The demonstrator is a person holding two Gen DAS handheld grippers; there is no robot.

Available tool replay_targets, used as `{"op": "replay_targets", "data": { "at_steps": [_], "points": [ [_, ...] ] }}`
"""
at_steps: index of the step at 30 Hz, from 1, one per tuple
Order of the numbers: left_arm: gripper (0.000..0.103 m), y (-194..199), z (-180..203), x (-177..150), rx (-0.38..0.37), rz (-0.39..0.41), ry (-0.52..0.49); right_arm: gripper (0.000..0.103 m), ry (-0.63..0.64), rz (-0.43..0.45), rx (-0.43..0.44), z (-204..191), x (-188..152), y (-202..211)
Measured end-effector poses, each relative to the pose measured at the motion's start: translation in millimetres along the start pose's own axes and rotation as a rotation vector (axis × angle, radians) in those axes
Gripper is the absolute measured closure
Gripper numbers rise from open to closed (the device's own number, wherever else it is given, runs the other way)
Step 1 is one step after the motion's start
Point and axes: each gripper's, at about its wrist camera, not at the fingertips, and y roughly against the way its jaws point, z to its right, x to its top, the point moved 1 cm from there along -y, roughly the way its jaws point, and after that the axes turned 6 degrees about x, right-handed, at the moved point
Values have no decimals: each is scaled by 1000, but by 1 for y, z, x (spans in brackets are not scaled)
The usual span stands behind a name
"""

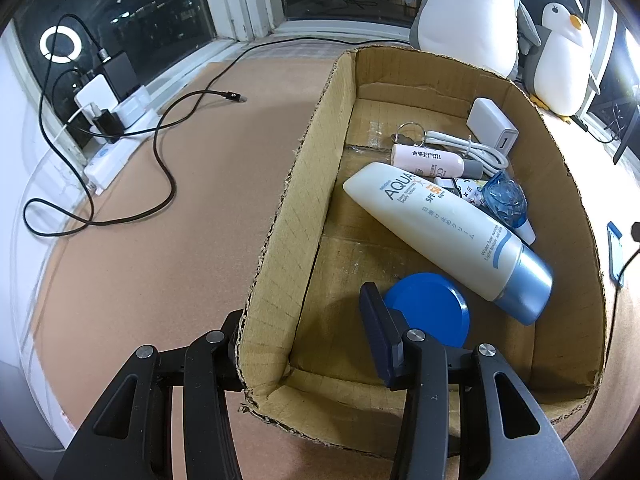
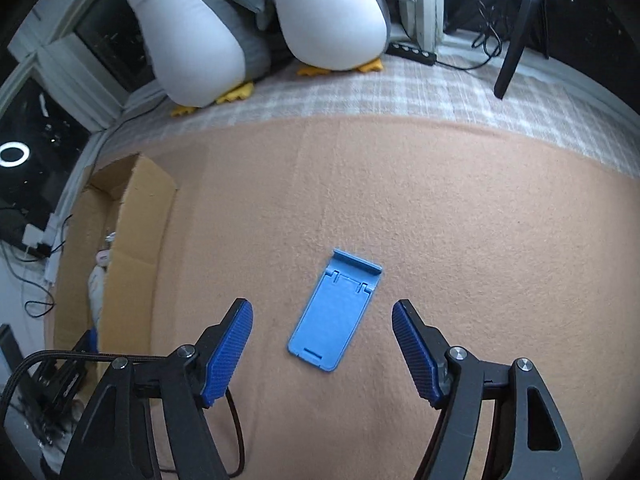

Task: Organize rigid objects
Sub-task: 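Move the right tool back to the blue phone stand, then grasp the blue phone stand with the right tool and lift it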

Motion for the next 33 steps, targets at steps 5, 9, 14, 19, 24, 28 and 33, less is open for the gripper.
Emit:
{"op": "replay_targets", "data": {
  "at_steps": [5, 9, 14, 19, 24, 28, 33],
  "points": [
    [58, -1, -2, 0, -11, 1, 5, 45, -68, -51, -13, 7, 5, -21],
    [58, -2, -3, 1, -17, 2, 6, 49, -56, -74, -38, 2, 5, -32],
    [58, -3, -4, 1, -21, 2, 7, 51, 6, -87, -87, -9, 4, -37],
    [58, -3, -4, 1, -21, 2, 8, 64, 109, -106, -158, -17, 0, -40],
    [58, -3, -4, 1, -20, 2, 8, 68, 161, -125, -149, -17, -6, -38],
    [58, -3, -4, 1, -20, 1, 7, 69, 169, -117, -126, -16, -12, -35],
    [58, -3, -4, 1, -20, 1, 7, 69, 164, -74, -110, -14, -20, -26]
  ]
}}
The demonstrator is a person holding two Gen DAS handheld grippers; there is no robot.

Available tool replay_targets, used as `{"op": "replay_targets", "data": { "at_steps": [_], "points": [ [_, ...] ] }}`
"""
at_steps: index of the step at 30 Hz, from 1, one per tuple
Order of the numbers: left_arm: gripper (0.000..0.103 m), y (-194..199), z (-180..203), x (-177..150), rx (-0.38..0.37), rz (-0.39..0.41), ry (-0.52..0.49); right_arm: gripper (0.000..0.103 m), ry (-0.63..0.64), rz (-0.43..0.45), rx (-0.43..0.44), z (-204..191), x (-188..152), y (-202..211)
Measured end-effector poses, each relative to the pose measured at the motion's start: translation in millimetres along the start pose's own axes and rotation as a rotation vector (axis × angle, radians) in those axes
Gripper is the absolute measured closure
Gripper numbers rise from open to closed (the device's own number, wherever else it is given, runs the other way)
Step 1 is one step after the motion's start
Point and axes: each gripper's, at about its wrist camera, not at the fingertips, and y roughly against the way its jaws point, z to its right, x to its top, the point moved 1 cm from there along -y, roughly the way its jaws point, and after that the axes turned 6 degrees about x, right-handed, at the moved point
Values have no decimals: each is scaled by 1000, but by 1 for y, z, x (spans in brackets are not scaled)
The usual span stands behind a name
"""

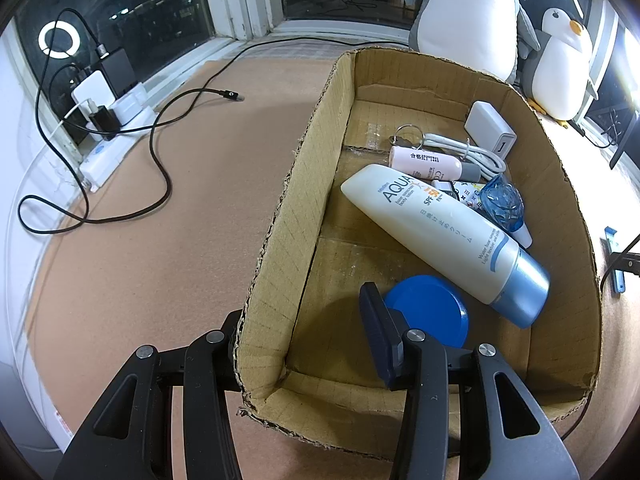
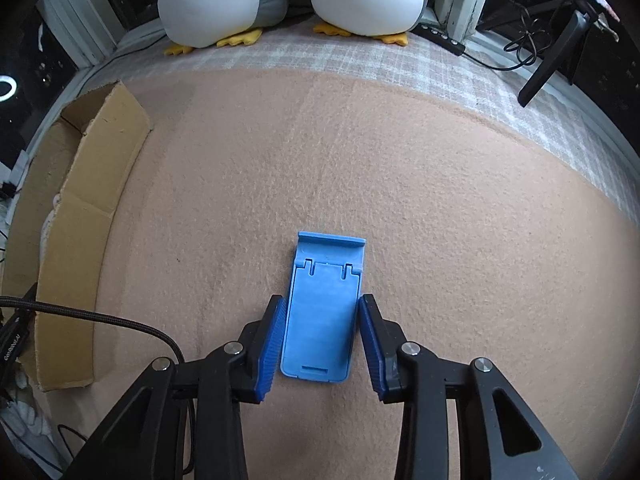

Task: Organize rigid objects
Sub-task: 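Grasp the blue phone stand with the right tool and lift it, then carry the blue phone stand into the box and release it with the right tool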

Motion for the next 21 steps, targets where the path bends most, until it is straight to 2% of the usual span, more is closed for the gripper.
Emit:
{"op": "replay_targets", "data": {
  "at_steps": [8, 15, 21],
  "points": [
    [58, 0, 0, 0, 0, 0, 0, 69, 21, 85, 32, -10, 8, 28],
    [58, 0, 0, 0, 0, 0, 1, 69, 100, 174, 80, -59, 30, 60],
    [58, 0, 0, 0, 0, 0, 1, 69, 190, 208, 124, -103, 42, 75]
  ]
}}
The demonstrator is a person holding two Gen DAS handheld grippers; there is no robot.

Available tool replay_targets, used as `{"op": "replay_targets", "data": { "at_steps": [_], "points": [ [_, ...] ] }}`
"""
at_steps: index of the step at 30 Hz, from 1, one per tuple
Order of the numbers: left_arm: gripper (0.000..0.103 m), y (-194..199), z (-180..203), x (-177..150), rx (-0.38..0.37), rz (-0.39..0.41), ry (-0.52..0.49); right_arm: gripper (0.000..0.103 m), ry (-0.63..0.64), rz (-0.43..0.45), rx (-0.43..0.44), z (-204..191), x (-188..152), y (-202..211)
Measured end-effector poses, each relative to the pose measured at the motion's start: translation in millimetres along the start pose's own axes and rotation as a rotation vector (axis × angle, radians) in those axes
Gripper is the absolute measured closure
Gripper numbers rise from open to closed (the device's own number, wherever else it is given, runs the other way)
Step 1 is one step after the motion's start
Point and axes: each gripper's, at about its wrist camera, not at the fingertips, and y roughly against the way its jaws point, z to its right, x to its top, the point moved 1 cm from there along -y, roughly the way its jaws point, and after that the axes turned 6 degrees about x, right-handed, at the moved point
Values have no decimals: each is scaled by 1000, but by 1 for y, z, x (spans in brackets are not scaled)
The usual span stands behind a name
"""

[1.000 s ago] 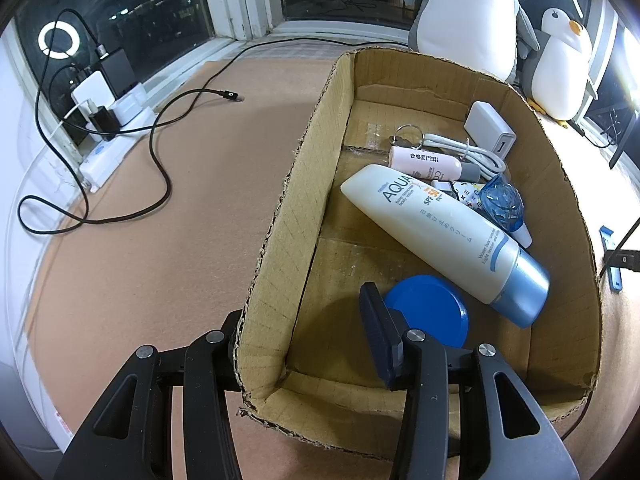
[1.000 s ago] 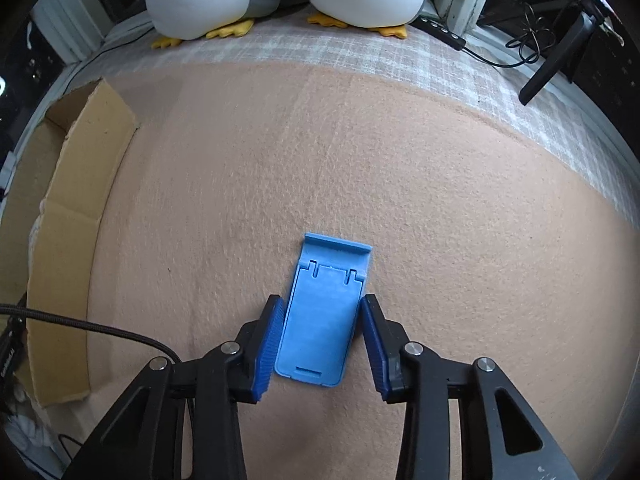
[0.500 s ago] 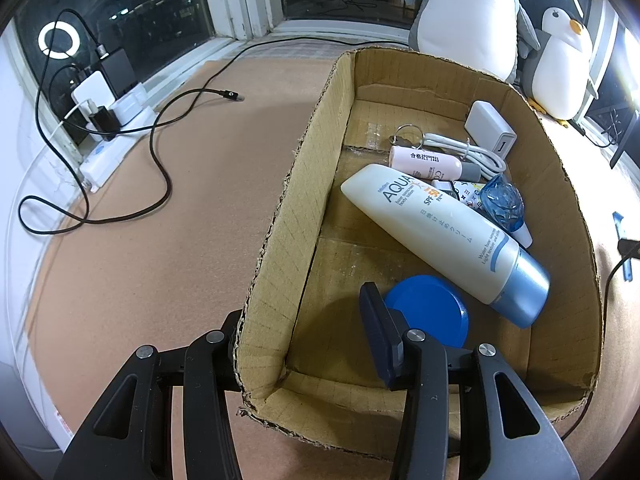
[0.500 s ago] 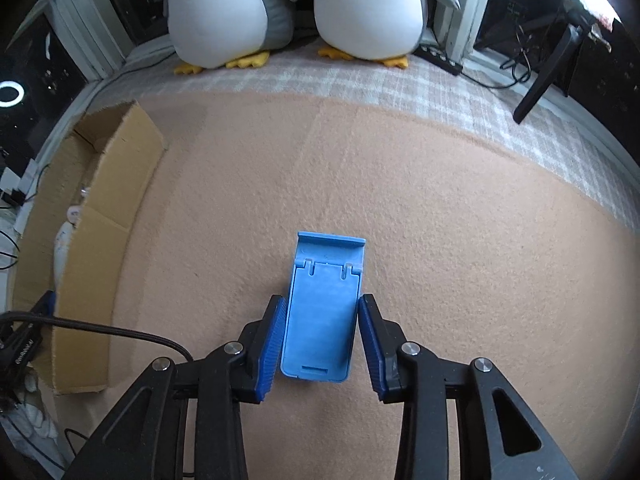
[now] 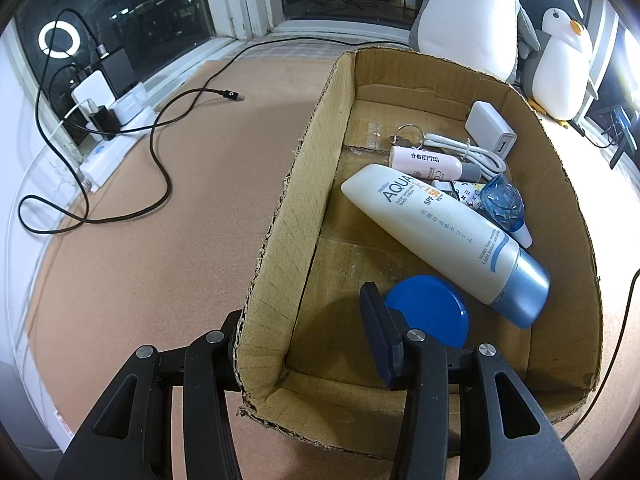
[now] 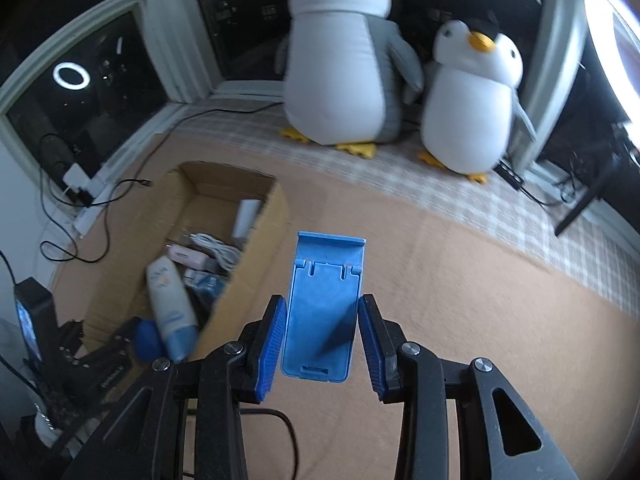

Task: Organize rigid objects
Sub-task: 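Carry the blue phone stand into the box and release it with the right tool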

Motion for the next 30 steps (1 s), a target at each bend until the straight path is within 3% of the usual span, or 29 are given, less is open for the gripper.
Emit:
{"op": "replay_targets", "data": {
  "at_steps": [19, 30],
  "points": [
    [58, -1, 3, -1, -8, -4, 5, 69, 168, -35, 120, -91, 24, -43],
    [57, -1, 3, -1, -9, -5, 6, 69, 181, -89, 148, -107, 27, -76]
  ]
}}
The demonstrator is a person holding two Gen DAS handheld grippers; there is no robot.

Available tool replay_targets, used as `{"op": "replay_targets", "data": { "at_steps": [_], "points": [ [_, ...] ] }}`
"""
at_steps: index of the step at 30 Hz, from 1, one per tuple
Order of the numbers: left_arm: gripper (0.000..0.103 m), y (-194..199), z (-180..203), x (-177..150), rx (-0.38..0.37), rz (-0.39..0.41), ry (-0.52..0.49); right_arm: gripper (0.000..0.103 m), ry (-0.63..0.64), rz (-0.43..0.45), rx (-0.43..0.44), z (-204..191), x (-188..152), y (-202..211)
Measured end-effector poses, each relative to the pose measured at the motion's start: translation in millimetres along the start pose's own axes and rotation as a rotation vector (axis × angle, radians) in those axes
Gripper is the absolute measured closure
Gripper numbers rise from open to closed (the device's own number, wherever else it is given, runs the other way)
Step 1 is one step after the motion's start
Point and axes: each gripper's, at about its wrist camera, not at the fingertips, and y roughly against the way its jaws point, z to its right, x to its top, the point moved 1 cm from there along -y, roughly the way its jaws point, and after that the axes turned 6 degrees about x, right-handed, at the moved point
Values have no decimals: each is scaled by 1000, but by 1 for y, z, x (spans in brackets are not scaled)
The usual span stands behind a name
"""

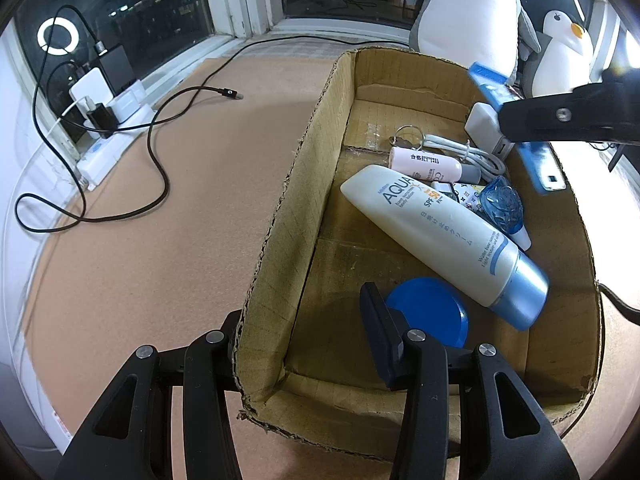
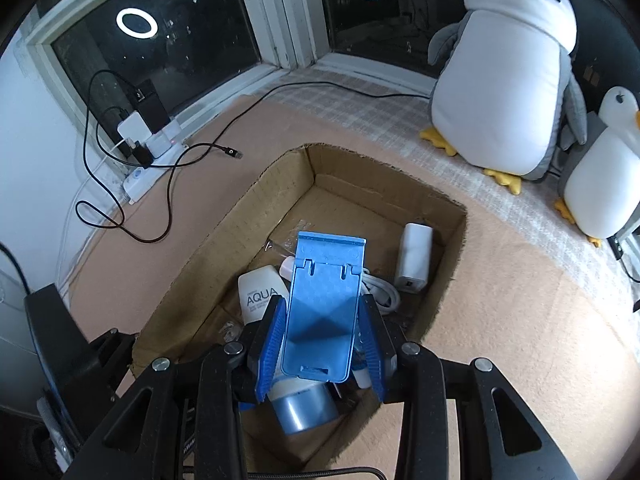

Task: Organize rigid objects
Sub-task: 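Carry the blue phone stand into the box and release it with the right tool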

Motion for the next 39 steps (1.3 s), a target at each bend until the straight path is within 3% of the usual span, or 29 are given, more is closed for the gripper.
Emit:
{"op": "replay_targets", "data": {
  "at_steps": [14, 16, 18, 32, 39],
  "points": [
    [57, 0, -1, -1, -3, -2, 4, 68, -2, -37, 7, 2, 4, -24],
    [57, 0, -1, -1, -3, -2, 4, 64, -4, -37, 6, 2, 4, -24],
    [57, 0, -2, -2, -3, -2, 5, 53, -6, -35, 3, 3, 4, -24],
    [57, 0, -2, -1, -3, -3, 5, 36, -4, -28, -5, 8, 0, -13],
    [57, 1, -2, -1, -7, -13, 6, 35, -9, 2, -17, 11, -8, 5]
  ]
}}
